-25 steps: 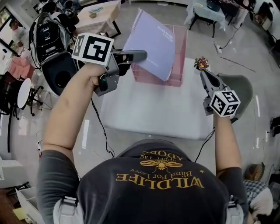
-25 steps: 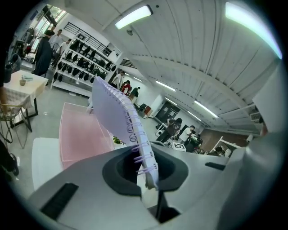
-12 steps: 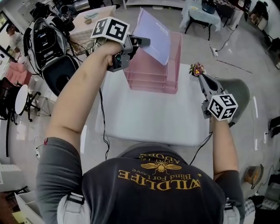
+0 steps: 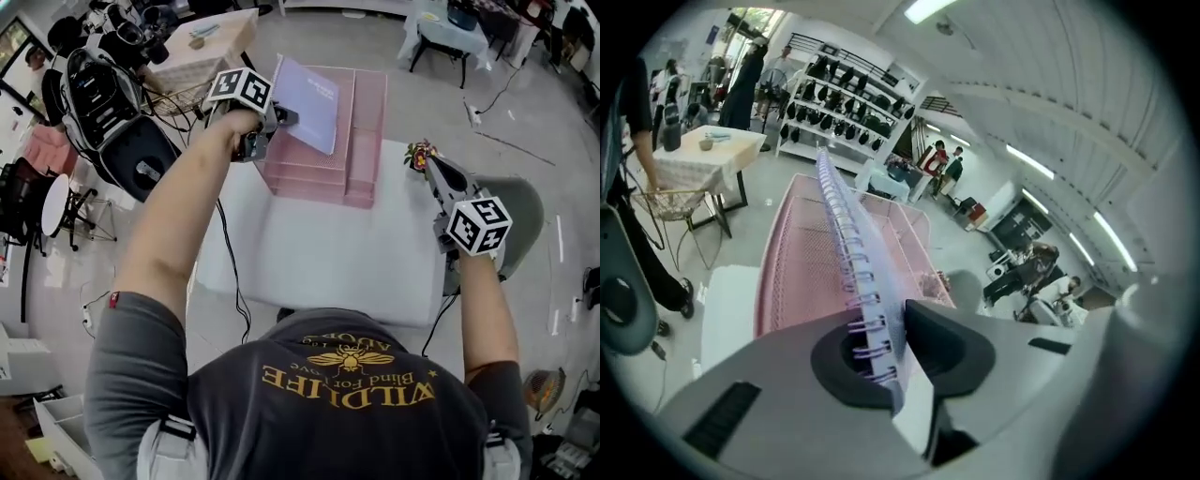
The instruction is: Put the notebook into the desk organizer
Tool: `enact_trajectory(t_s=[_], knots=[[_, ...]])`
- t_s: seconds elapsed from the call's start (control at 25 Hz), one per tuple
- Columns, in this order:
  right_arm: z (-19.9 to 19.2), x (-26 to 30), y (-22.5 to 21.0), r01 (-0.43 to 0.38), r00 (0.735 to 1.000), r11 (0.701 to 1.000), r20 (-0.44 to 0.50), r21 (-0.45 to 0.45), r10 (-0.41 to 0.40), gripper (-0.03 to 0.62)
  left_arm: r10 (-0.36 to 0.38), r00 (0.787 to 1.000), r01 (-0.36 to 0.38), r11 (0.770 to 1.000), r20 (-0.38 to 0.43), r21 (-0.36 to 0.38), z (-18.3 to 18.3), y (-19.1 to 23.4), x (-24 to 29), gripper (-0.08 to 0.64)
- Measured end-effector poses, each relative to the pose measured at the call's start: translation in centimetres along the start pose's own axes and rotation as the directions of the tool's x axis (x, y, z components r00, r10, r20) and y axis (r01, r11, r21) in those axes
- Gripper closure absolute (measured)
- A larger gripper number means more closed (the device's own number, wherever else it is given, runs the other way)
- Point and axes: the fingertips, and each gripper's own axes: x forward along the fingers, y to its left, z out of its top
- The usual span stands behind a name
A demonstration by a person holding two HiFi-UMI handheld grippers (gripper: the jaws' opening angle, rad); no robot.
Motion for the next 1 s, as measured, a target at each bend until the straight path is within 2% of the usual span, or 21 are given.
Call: enact_trajectory(t_s=[0.28,0.36,0.4,0.44,0.48,0.56,0.6,0.64,0.68,0.8,0.88,0.92,1.0], knots=[[0.4,1.9,3.4,0.016,1.0,1.0,0.006,-0.004,-0.016,0.592,0.103,0.989,-0.097,0.994,-0.111,0.051,-0.7,1.6,0.5,0.48],[0.9,1.9,3.9,0.023,1.0,1.0,0.014,-0.009,-0.022,0.592,0.17,0.978,-0.16,0.984,-0.121,0.082,-0.7,2.3,0.5,0.433],[1.1,1.8,4.1,0.026,1.0,1.0,0.017,-0.012,-0.025,0.592,0.222,0.967,-0.208,0.971,-0.125,0.116,-0.8,2.8,0.4,0.407],[1.3,1.6,4.3,0.028,0.999,1.0,0.019,-0.014,-0.028,0.592,0.291,0.948,-0.267,0.948,-0.131,0.17,-0.9,3.3,0.2,0.4],[1.4,1.4,4.4,0.029,0.999,0.999,0.02,-0.016,-0.029,0.592,0.375,0.917,-0.334,0.909,-0.138,0.249,-1.2,4.0,0.1,0.403],[1.6,1.1,4.5,0.032,0.999,0.999,0.023,-0.02,-0.031,0.592,0.534,0.835,-0.433,0.788,-0.135,0.436,-2.0,5.4,0.4,0.407],[1.7,0.9,4.4,0.032,0.999,0.999,0.024,-0.021,-0.031,0.592,0.578,0.806,-0.451,0.738,-0.125,0.503,-2.4,5.8,0.9,0.401],[1.7,0.8,4.3,0.031,0.999,0.999,0.026,-0.021,-0.031,0.592,0.598,0.794,-0.458,0.708,-0.111,0.538,-2.6,6.0,1.5,0.402],[1.7,0.7,4.2,0.03,0.999,0.999,0.028,-0.022,-0.029,0.592,0.605,0.791,-0.465,0.693,-0.094,0.551,-2.6,6.0,2.0,0.402],[1.6,0.3,4.0,0.026,0.999,0.999,0.03,-0.023,-0.025,0.592,0.62,0.782,-0.487,0.667,-0.059,0.564,-2.4,5.8,2.6,0.402],[1.5,0.1,3.9,0.026,0.999,0.999,0.029,-0.021,-0.026,0.592,0.614,0.787,-0.478,0.666,-0.058,0.573,-2.3,5.2,2.8,0.4],[1.5,0.0,3.8,0.027,0.999,0.999,0.028,-0.019,-0.026,0.592,0.601,0.797,-0.467,0.677,-0.061,0.57,-2.3,4.9,3.1,0.399],[1.4,-0.1,3.6,0.027,0.999,0.999,0.027,-0.017,-0.027,0.592,0.562,0.824,-0.443,0.717,-0.072,0.538,-2.3,4.2,3.8,0.397]])
